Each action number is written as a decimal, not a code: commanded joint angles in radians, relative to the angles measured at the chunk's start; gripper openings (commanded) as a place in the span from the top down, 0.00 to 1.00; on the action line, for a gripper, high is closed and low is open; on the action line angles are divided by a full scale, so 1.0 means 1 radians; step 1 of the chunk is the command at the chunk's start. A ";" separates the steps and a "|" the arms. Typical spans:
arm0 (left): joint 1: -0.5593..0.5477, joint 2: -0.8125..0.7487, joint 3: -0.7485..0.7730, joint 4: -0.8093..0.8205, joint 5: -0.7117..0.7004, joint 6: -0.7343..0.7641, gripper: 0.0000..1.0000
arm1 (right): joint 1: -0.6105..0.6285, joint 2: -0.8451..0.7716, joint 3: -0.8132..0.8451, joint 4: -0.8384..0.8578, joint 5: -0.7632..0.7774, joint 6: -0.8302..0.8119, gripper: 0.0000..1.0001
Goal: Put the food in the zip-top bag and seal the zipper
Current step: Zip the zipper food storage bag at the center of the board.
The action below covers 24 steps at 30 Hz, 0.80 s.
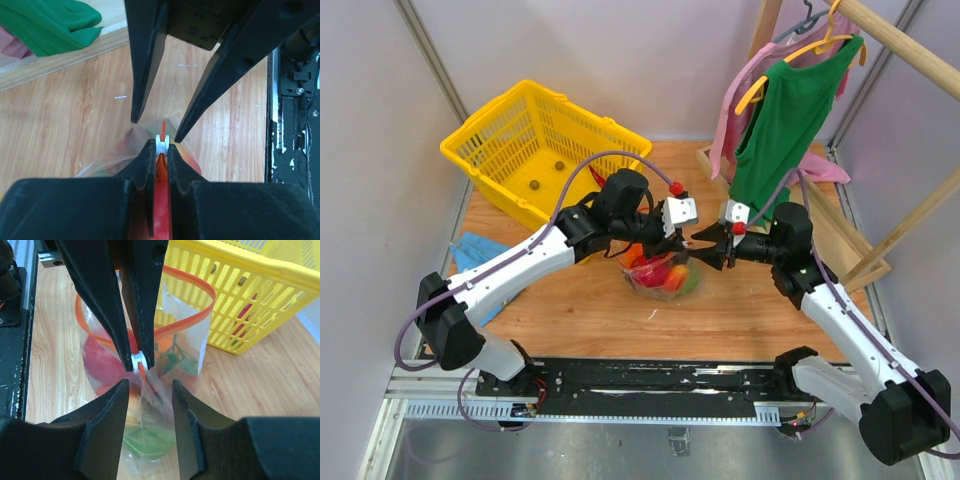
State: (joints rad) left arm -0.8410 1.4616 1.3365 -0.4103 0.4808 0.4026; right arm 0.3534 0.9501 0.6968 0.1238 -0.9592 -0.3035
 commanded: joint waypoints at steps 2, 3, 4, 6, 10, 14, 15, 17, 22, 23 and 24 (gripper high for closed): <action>-0.012 0.007 0.043 0.001 0.059 0.018 1.00 | 0.034 0.037 0.035 0.042 -0.050 -0.016 0.59; -0.014 0.008 0.043 0.000 0.062 0.019 1.00 | 0.040 0.042 0.031 0.054 -0.054 -0.012 0.59; -0.015 0.011 0.043 0.000 0.065 0.019 1.00 | 0.046 0.050 0.030 0.066 -0.058 -0.010 0.59; -0.016 0.015 0.043 -0.001 0.067 0.021 1.00 | 0.055 0.063 0.025 0.088 -0.061 -0.003 0.60; -0.017 0.017 0.040 -0.015 0.062 0.022 1.00 | 0.058 0.082 0.032 0.108 -0.076 0.009 0.87; -0.017 0.013 0.045 -0.046 0.040 0.019 1.00 | 0.057 0.068 0.033 0.078 -0.040 -0.010 0.99; -0.017 0.013 0.047 -0.055 0.033 0.019 1.00 | 0.056 0.060 0.030 0.077 -0.029 -0.006 0.99; -0.017 0.010 0.046 -0.075 0.016 0.019 1.00 | 0.052 0.039 0.022 0.080 -0.016 0.000 0.99; -0.017 0.007 0.043 -0.118 -0.033 0.029 1.00 | 0.033 0.003 -0.002 0.101 0.015 0.036 1.00; -0.015 0.007 0.043 -0.126 -0.042 0.031 1.00 | 0.030 -0.002 -0.005 0.102 0.022 0.039 1.00; -0.014 0.005 0.044 -0.135 -0.052 0.033 1.00 | 0.028 -0.008 -0.008 0.102 0.026 0.040 1.00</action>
State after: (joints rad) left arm -0.8532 1.4689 1.3632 -0.4553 0.4820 0.4232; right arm 0.3969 0.9916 0.6899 0.1520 -0.9596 -0.2859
